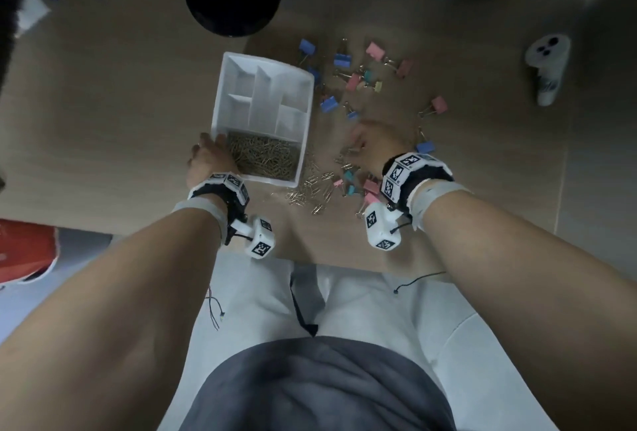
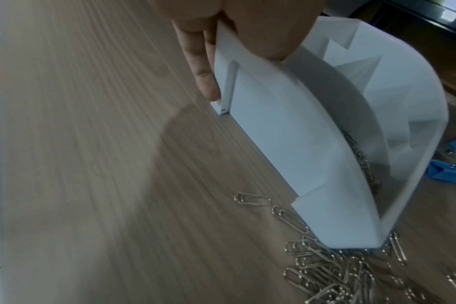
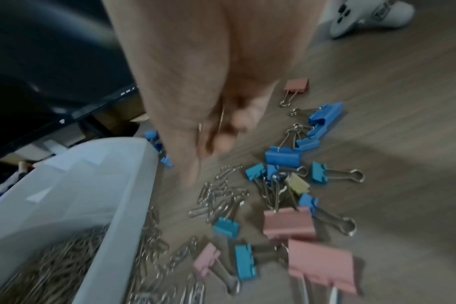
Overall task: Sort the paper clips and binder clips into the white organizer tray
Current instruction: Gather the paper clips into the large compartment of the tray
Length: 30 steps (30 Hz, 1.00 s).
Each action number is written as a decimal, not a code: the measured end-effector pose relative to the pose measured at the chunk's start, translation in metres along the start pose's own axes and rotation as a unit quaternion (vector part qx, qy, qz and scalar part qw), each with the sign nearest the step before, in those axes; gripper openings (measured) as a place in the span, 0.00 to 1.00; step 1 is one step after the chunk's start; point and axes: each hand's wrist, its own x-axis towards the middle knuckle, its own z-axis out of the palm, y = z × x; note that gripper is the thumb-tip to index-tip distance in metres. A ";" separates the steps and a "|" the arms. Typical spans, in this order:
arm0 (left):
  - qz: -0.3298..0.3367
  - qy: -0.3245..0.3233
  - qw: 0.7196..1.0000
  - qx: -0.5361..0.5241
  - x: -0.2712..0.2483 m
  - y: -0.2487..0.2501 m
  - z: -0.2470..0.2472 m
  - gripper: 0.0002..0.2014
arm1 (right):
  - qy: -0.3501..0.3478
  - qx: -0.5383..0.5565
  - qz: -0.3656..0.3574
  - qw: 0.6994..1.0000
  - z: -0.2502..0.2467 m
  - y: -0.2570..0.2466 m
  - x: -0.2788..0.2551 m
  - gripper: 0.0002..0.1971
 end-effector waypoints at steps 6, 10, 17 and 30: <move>0.006 0.001 1.000 -0.001 -0.004 0.000 0.000 0.22 | -0.125 -0.116 -0.086 0.982 0.026 -0.004 -0.010 0.14; 0.025 0.019 0.999 0.001 -0.008 -0.003 0.001 0.22 | -0.095 -0.204 -0.040 0.974 0.033 -0.012 -0.008 0.04; 0.042 0.007 0.999 0.002 -0.001 -0.009 0.003 0.25 | -0.016 -0.256 0.004 0.966 0.048 -0.025 -0.015 0.08; 0.063 0.004 0.998 -0.003 0.003 -0.012 0.003 0.23 | 0.013 -0.159 0.047 0.986 0.058 -0.015 -0.025 0.10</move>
